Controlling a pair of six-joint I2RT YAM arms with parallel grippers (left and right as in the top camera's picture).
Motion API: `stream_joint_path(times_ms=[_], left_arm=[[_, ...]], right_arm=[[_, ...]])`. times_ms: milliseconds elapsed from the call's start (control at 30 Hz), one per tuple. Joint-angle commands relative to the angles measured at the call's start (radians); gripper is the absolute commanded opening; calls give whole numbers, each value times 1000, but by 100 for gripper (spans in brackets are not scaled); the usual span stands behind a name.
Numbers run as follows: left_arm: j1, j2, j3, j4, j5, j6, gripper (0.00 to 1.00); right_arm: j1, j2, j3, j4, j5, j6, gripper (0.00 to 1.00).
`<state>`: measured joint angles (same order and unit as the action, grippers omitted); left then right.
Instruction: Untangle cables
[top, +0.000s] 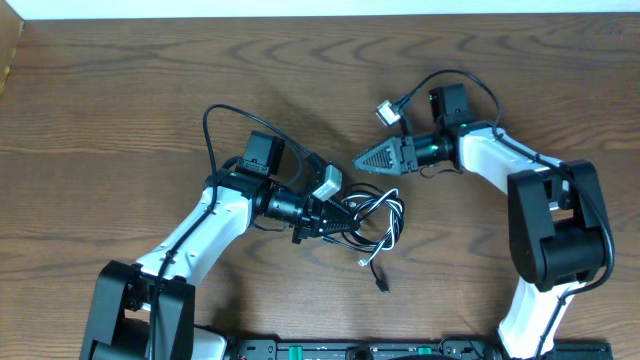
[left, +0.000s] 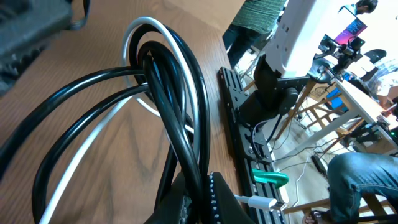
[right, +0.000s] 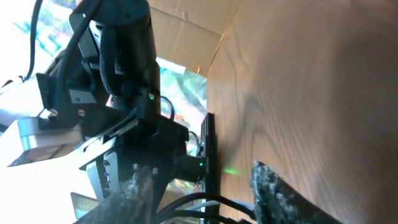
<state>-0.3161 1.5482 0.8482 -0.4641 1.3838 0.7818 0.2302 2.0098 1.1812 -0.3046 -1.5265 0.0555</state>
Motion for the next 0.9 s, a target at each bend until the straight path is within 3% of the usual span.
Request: stream_joint_path(times_ms=[0, 67, 200, 633, 867], left_arm=[[-1, -15, 20, 30, 18, -58, 7], [-1, -15, 20, 53, 18, -90, 8], [-1, -15, 20, 90, 18, -134, 8], [101, -14, 20, 93, 18, -163, 7], [114, -14, 20, 92, 18, -168, 7]], right_arm=[[40, 13, 0, -2, -35, -20, 38], [48, 13, 0, -2, -35, -20, 24], [55, 13, 0, -2, -35, -20, 15], [58, 13, 0, -40, -36, -20, 4], [81, 13, 0, -23, -35, -35, 5]])
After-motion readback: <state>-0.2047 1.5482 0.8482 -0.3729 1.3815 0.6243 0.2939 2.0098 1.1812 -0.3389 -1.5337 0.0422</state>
